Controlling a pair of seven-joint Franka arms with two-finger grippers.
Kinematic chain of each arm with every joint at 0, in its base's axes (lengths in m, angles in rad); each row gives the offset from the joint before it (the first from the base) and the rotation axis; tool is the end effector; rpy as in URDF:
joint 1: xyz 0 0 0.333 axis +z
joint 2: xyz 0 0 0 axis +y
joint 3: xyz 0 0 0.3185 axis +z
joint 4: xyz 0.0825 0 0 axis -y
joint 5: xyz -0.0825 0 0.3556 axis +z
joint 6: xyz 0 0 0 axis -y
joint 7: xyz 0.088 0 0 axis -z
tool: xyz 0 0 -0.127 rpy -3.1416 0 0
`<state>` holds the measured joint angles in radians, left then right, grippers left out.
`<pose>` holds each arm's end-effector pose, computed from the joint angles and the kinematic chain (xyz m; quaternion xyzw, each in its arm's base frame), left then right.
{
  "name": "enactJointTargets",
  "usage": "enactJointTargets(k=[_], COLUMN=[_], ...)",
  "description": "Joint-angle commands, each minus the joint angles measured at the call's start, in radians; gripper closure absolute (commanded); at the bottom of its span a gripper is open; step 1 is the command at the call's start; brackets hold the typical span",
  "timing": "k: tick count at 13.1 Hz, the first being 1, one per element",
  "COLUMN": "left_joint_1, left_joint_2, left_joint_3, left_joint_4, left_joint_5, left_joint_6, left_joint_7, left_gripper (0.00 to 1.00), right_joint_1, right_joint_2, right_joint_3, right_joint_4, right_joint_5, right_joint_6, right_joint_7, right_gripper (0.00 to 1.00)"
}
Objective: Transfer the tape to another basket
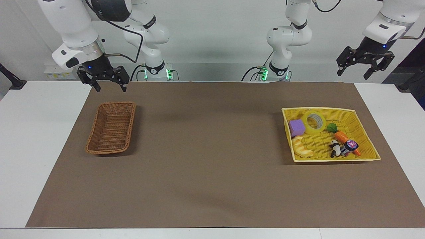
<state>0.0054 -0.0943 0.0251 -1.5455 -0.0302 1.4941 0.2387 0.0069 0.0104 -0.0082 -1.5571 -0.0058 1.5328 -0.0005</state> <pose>0.4886 0.0116 0.6591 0.9941 -0.1054 0.0234 0.0132 0.5247 -0.0014 0.6043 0.9998 -0.0005 -0.0174 0.0029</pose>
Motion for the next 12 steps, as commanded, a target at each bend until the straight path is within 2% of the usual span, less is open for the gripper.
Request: enactJointTargets(k=[1, 7, 12], left_joint_1=[-0.013, -0.012, -0.005], left_joint_2=[-0.028, -0.028, -0.032], left_joint_3=[0.003, 0.004, 0.003], left_joint_4=[-0.036, -0.028, -0.036], left_joint_5=[0.023, 0.021, 0.019], left_joint_6=[0.018, -0.02, 0.0], left_joint_7=[-0.009, -0.018, -0.013], left_gripper=[0.0, 0.0, 0.0], right_joint_1=[-0.008, -0.008, -0.008], right_joint_2=[-0.023, -0.023, -0.023], right_joint_3=[0.005, 0.005, 0.005], right_joint_4=[-0.024, -0.024, -0.024], right_joint_5=[0.02, 0.02, 0.02], right_joint_6=[0.001, 0.001, 0.003], right_joint_7=[0.01, 0.01, 0.01], right_gripper=[0.0, 0.0, 0.0])
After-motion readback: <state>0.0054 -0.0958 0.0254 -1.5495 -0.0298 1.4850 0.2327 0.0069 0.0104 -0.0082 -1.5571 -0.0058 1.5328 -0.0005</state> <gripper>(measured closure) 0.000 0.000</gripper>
